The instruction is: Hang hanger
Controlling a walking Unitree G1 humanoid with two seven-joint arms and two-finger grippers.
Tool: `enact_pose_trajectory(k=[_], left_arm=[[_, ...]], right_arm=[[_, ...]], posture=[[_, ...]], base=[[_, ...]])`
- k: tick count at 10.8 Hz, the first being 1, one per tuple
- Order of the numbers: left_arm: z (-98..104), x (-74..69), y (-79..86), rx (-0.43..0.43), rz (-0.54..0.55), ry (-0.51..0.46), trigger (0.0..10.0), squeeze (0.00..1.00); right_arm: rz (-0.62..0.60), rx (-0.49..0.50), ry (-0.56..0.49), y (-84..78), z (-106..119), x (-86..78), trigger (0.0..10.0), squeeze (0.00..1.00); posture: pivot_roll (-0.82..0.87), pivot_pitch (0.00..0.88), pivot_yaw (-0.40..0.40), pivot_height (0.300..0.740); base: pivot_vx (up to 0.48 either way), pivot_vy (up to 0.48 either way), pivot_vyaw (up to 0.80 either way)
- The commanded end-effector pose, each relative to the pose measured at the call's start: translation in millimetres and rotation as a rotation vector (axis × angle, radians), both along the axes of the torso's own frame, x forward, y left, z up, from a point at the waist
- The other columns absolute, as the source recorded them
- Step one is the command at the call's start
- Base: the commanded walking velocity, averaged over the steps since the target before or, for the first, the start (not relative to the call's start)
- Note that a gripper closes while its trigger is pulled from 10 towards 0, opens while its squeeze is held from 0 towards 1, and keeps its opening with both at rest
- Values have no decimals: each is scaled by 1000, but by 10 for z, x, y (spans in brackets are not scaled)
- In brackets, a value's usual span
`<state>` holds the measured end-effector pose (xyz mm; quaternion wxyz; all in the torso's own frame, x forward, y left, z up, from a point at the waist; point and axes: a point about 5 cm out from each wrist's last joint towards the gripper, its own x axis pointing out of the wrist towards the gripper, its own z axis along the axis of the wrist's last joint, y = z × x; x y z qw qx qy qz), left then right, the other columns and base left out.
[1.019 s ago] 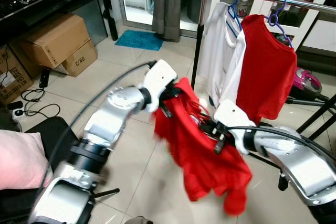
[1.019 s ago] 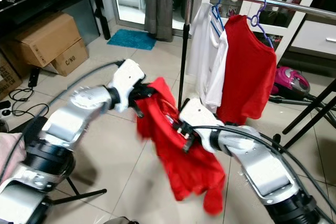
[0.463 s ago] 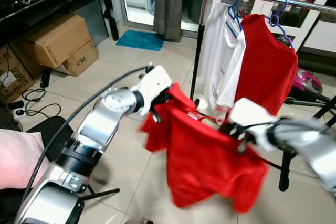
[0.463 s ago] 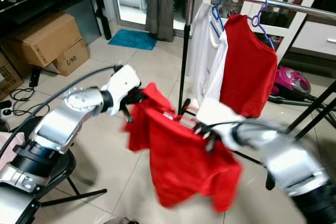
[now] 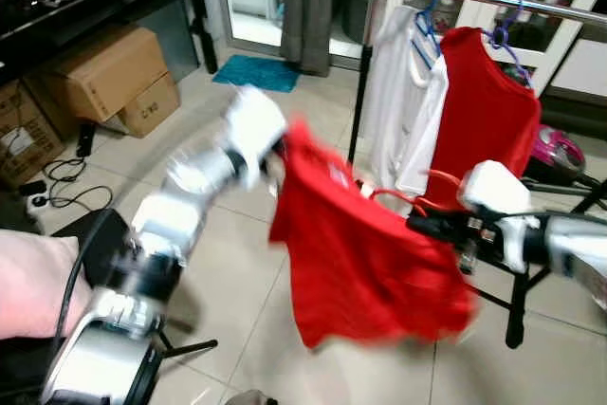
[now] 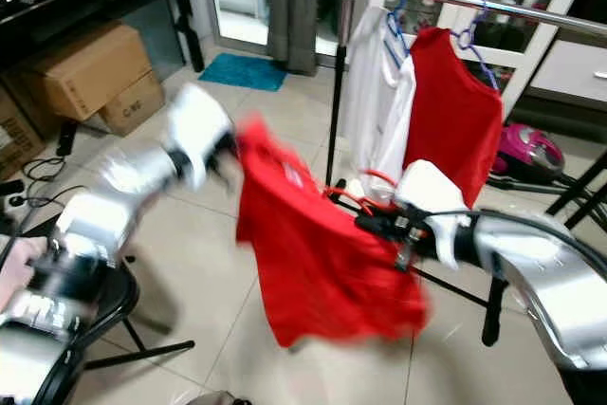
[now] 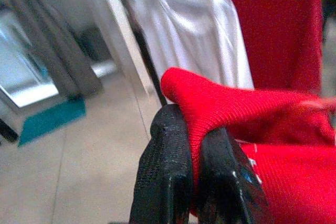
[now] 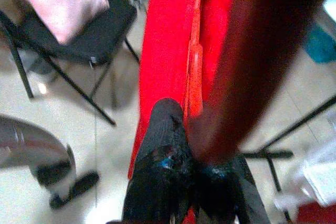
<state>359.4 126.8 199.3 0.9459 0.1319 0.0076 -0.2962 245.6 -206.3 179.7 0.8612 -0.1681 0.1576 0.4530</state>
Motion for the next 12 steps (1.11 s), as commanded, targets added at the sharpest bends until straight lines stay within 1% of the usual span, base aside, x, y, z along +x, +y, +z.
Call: enact_pose_trajectory(k=[1, 2, 3, 4, 5, 6, 7, 8, 9, 10, 11, 12], left_arm=[[283, 56, 160, -163, 55, -87, 0, 0], [358, 63, 201, -262, 34, -84, 0, 0], [363, 69, 216, -299, 18, -73, 0, 0], [337, 117, 247, -368, 62, -47, 0, 0], [332, 218, 308, -448, 175, -31, 0, 0], [331, 236, 297, -430, 173, -19, 0, 0], [281, 191, 141, -217, 28, -6, 0, 0], [195, 150, 7, -108, -74, 47, 0, 0], [170, 165, -24, -130, -66, 68, 0, 0], [129, 225, 20, -194, 35, 78, 0, 0], [131, 255, 100, -345, 139, 71, 0, 0], [131, 258, 155, -442, 193, 68, 0, 0]], right_arm=[[-8, 56, -17, -51, 47, -19, 0, 0], [-28, 121, -17, -64, 27, -24, 0, 0], [-44, 167, -23, -75, 5, -23, 0, 0], [-56, 233, -24, -74, -37, -30, 0, 0], [-23, 205, -27, -22, -86, -75, 0, 0], [-15, 155, -38, 15, -105, -75, 0, 0], [-85, 41, -124, 42, -82, 57, 0, 0], [-124, 75, -206, 126, 46, 172, 0, 0], [-135, 147, -235, 168, 107, 201, 0, 0], [-191, 240, -235, 163, 88, 219, 0, 0], [-284, 370, -199, 147, 30, 236, 0, 0], [-303, 454, -175, 159, 7, 219, 0, 0]], posture=[[-66, 0, 54, 740], [-67, 0, 60, 740], [-66, 0, 62, 740], [-64, 0, 64, 740], [-62, 0, 65, 740], [-64, 0, 69, 740], [-64, 0, 72, 740], [-65, 0, 76, 740], [-66, 0, 77, 740], [-67, 0, 79, 740], [-67, 0, 79, 740], [-66, 0, 77, 740]], base=[[0, 0, 0], [0, 0, 0], [0, 0, 0], [0, 0, 0], [0, 0, 0], [0, 0, 0], [0, 0, 0], [0, 0, 0], [0, 0, 0], [0, 0, 0], [0, 0, 0], [0, 0, 0]])
